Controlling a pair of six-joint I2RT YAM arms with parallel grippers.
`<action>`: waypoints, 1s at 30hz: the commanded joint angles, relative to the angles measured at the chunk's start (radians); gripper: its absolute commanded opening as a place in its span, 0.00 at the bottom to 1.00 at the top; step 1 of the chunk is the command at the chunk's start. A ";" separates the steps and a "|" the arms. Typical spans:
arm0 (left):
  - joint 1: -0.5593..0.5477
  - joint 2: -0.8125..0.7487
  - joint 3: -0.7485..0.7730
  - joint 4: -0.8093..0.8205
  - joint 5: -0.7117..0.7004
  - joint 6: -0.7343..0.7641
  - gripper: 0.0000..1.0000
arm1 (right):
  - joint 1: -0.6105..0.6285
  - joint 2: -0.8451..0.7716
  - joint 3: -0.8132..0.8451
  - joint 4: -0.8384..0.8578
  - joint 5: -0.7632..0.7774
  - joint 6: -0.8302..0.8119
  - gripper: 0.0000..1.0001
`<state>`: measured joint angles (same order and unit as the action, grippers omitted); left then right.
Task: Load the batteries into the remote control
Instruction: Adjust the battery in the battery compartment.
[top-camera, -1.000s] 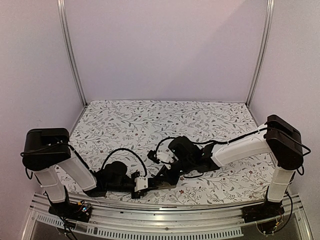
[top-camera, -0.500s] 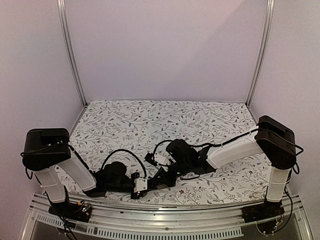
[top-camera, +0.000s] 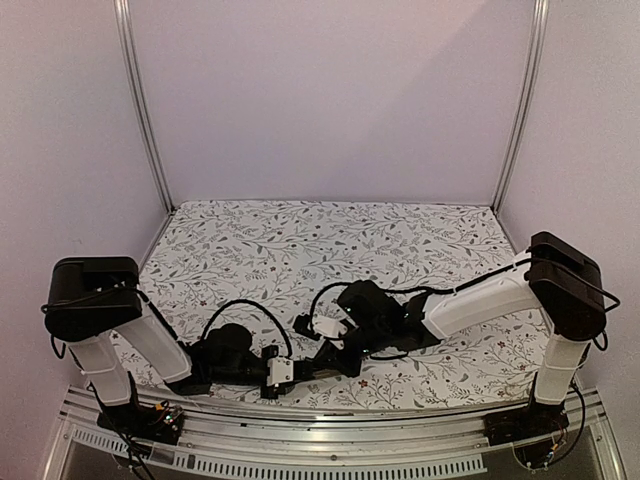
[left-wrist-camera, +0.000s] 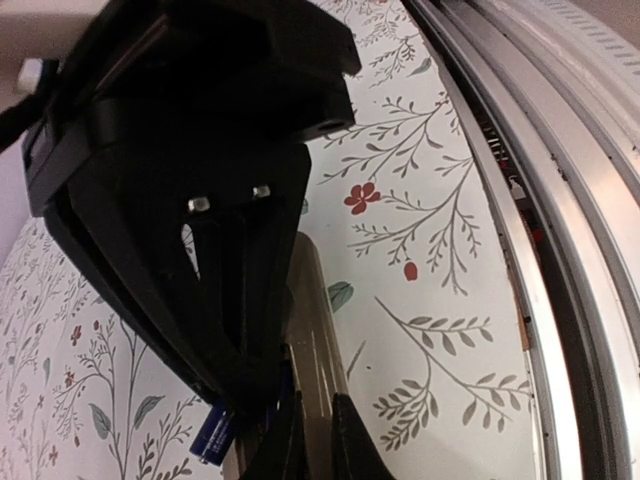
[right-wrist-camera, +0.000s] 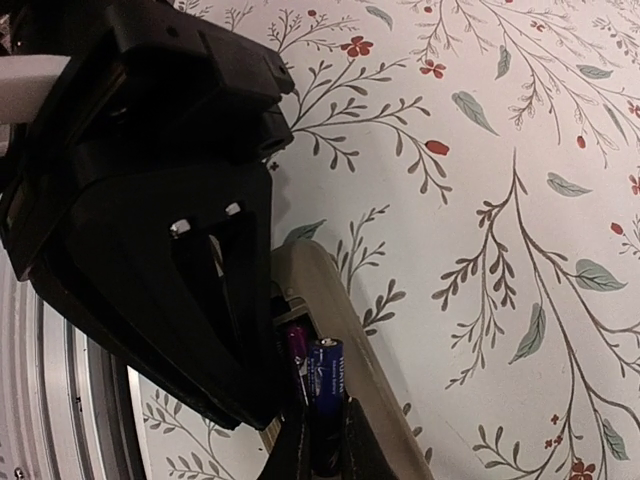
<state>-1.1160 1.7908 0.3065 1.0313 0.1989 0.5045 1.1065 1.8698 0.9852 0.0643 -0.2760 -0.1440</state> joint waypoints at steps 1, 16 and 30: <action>-0.002 0.014 -0.033 -0.083 0.042 0.005 0.11 | 0.026 0.038 0.013 -0.085 -0.012 -0.047 0.00; 0.007 -0.065 -0.177 0.288 0.096 0.095 0.21 | 0.040 0.142 0.087 -0.271 0.094 -0.101 0.00; 0.106 -0.340 -0.121 -0.228 0.184 -0.160 0.36 | 0.026 0.053 0.099 -0.227 0.090 -0.107 0.00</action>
<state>-1.0397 1.4853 0.1429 1.0882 0.2584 0.4511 1.1481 1.9419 1.1194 -0.0612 -0.2379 -0.2310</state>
